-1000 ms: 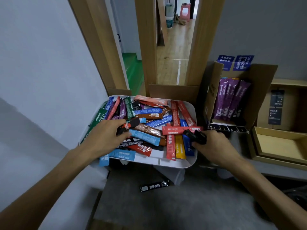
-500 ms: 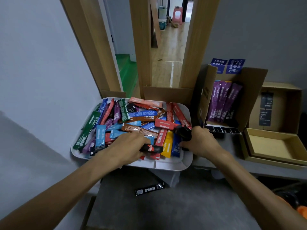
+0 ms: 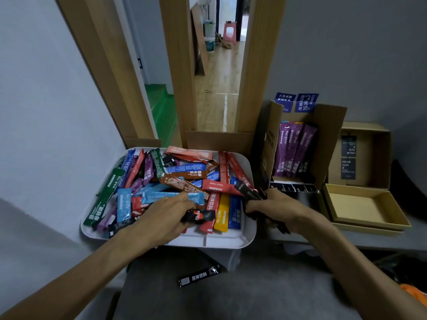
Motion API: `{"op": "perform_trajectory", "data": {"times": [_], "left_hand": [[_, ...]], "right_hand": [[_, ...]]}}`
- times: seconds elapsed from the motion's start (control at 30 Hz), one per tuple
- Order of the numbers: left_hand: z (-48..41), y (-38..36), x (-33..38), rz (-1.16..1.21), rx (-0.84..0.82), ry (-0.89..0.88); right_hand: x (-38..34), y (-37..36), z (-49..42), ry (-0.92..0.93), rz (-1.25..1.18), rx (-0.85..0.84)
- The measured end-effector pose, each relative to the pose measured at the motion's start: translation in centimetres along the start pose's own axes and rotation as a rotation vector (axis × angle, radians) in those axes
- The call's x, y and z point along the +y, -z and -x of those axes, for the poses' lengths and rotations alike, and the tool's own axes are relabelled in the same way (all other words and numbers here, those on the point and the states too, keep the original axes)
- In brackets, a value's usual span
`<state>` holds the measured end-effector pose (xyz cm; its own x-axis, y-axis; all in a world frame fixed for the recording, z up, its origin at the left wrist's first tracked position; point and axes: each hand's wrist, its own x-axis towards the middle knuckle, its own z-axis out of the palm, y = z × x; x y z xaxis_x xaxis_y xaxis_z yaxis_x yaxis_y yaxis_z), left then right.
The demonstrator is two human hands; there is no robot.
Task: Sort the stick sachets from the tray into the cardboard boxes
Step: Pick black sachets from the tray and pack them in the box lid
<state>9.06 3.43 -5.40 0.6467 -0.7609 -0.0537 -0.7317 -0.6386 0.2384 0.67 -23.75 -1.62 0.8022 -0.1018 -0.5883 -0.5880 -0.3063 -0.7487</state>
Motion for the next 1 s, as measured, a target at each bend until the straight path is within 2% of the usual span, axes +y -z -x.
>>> {"op": "perform_trajectory", "data": {"times": [0.13,0.2,0.27,0.37,0.5,0.57,0.63,0.8,0.87,1.0], "left_hand": [[-0.1,0.2,0.2,0.06,0.01,0.018],[-0.2,0.4,0.4,0.054,0.02,0.024],[-0.2,0.4,0.5,-0.026,0.011,0.017],[-0.3,0.7,0.6,-0.164,-0.032,-0.02],[-0.8,1.3,0.6,-0.188,-0.132,-0.036],[-0.9,1.6,0.1,-0.021,-0.142,-0.05],[-0.8,2.3,-0.5,0.211,-0.06,-0.003],[-1.0,5.1,0.2,0.955,0.324,0.404],[-1.5,5.8,1.1,1.205,0.394,0.504],[-2.7,6.4,3.6,1.404,0.474,0.474]], "right_hand": [[0.7,0.7,2.1,-0.07,-0.608,-0.238],[1.5,0.6,2.3,-0.033,-0.784,-0.304],[2.1,0.5,2.1,0.031,-0.843,-0.342],[2.3,0.4,1.8,0.089,-0.878,-0.308],[1.5,0.3,2.0,0.147,-0.645,-0.121],[1.1,0.2,2.3,0.194,-0.54,-0.037],[0.8,0.0,2.6,0.231,-0.518,0.022],[0.2,-1.1,2.2,0.311,-0.755,0.094],[-1.0,-2.1,2.0,0.344,-0.81,0.094],[-3.2,-3.8,1.7,0.429,-0.654,0.095]]}}
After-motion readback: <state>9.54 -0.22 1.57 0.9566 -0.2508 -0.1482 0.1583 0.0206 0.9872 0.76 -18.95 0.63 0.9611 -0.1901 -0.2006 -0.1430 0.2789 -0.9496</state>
